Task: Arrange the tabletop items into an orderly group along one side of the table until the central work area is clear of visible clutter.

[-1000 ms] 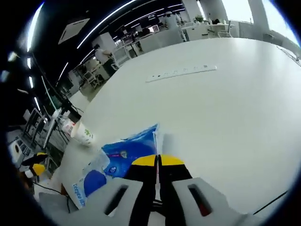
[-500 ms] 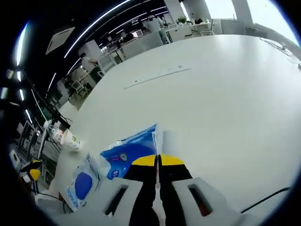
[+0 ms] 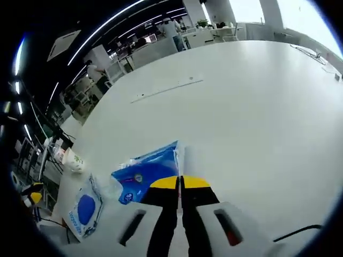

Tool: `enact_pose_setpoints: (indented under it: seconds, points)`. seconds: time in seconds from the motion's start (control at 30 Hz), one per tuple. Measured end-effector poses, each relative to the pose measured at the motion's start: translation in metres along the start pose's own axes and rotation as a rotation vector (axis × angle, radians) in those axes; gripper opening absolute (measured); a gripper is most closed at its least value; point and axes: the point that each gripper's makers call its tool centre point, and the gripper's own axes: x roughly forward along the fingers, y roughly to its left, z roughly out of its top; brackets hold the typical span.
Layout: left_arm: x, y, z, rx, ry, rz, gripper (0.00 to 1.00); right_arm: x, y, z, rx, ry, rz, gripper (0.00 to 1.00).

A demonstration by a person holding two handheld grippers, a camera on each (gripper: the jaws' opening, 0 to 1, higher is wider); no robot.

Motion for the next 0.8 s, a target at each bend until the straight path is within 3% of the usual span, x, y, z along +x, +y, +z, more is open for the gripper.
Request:
enact_pose_setpoints:
  seconds: [0.27, 0.8]
  points:
    - [0.000, -0.001, -0.002, -0.003, 0.006, 0.003, 0.43, 0.001, -0.001, -0.006, -0.013, 0.018, -0.010, 0.00]
    - [0.000, -0.011, -0.021, -0.019, 0.040, -0.009, 0.43, -0.004, -0.004, -0.015, -0.069, 0.056, -0.009, 0.01]
